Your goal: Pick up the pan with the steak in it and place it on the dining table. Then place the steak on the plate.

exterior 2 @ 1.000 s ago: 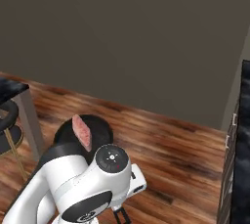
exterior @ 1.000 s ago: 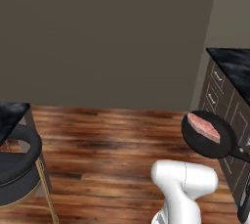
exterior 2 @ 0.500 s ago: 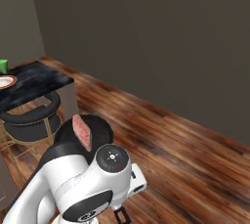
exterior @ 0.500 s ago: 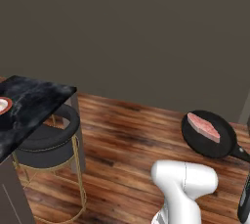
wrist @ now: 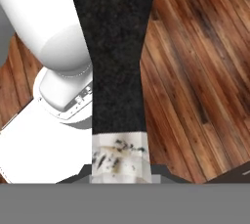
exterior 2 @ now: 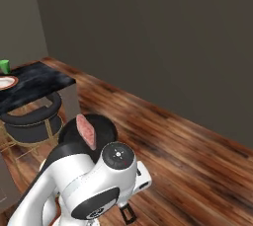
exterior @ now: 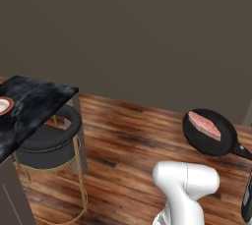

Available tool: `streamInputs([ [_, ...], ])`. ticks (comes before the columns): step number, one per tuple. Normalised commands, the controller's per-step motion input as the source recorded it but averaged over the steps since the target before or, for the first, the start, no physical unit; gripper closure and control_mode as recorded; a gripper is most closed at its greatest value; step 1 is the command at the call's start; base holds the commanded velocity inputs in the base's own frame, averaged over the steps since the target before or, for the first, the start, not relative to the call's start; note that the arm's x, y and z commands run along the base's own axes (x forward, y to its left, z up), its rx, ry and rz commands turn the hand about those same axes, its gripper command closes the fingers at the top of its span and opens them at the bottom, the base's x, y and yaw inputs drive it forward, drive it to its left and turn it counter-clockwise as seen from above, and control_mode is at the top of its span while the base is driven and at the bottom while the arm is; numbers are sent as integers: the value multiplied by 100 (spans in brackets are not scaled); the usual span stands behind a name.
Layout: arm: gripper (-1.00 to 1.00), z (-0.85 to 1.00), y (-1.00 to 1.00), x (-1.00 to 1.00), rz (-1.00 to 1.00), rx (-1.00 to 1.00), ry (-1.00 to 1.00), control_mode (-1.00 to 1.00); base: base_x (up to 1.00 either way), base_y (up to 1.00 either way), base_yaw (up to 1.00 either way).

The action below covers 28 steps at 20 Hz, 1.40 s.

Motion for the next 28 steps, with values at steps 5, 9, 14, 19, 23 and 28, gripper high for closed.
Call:
streamInputs([
  [5, 100, 0, 0, 0, 0, 0, 0, 100, 50, -62, 7],
  [9, 100, 0, 0, 0, 0, 0, 0, 100, 58, -67, 9],
  [14, 100, 0, 0, 0, 0, 0, 0, 100, 59, -68, 8],
  [19, 100, 0, 0, 0, 0, 0, 0, 100, 60, -69, 9],
  [23, 100, 0, 0, 0, 0, 0, 0, 100, 60, -69, 9],
  [28, 100, 0, 0, 0, 0, 0, 0, 100, 58, -64, 11],
])
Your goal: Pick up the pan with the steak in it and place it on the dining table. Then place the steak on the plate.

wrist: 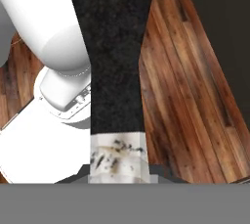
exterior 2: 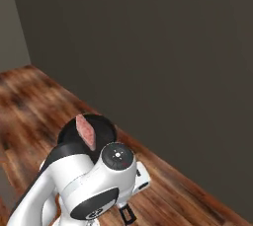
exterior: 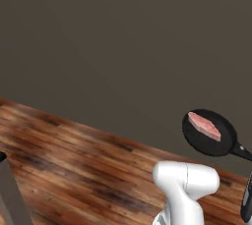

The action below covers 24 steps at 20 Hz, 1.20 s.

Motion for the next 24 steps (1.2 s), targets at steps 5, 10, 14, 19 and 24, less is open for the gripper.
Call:
streamInputs([
  [5, 100, 0, 0, 0, 0, 0, 0, 100, 54, -55, 16],
  [10, 100, 0, 0, 0, 0, 0, 0, 100, 43, -48, 20],
  [14, 100, 0, 0, 0, 0, 0, 0, 100, 8, -38, 28],
  [19, 100, 0, 0, 0, 0, 0, 0, 100, 0, -25, 35],
  [24, 100, 0, 0, 0, 0, 0, 0, 100, 0, -18, 36],
])
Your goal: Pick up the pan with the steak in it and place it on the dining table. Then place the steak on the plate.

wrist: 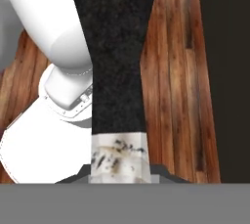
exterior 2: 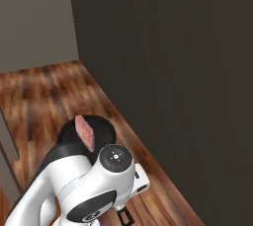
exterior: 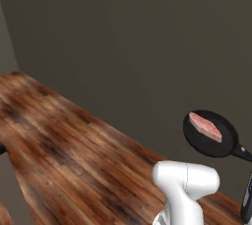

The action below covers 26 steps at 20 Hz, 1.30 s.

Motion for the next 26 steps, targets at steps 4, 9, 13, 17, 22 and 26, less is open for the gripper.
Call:
streamInputs([
  [4, 100, 0, 0, 0, 0, 0, 0, 100, 0, -6, 33],
  [9, 100, 0, 0, 0, 0, 0, 0, 100, 0, -2, 29],
  [13, 100, 0, 0, 0, 0, 0, 0, 100, 7, -10, 1],
  [17, 100, 0, 0, 0, 0, 0, 0, 100, 28, -75, 7],
  [22, 100, 0, 0, 0, 0, 0, 0, 100, 23, -84, 7],
  [26, 100, 0, 0, 0, 0, 0, 0, 100, 5, -46, 4],
])
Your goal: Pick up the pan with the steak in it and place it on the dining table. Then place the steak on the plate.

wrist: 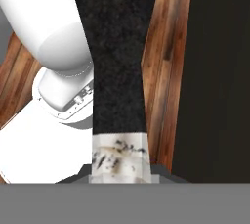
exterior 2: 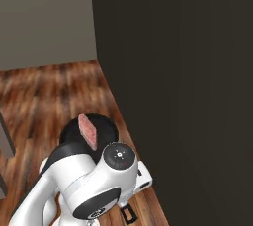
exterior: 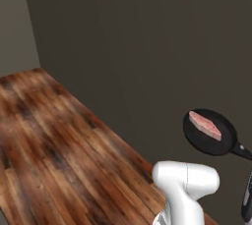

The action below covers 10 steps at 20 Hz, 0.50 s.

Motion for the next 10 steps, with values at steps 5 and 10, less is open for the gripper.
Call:
streamInputs([
  [5, 100, 0, 0, 0, 0, 0, 0, 100, 24, -12, -1],
  [10, 100, 0, 0, 0, 0, 0, 0, 100, 87, -8, -1],
])
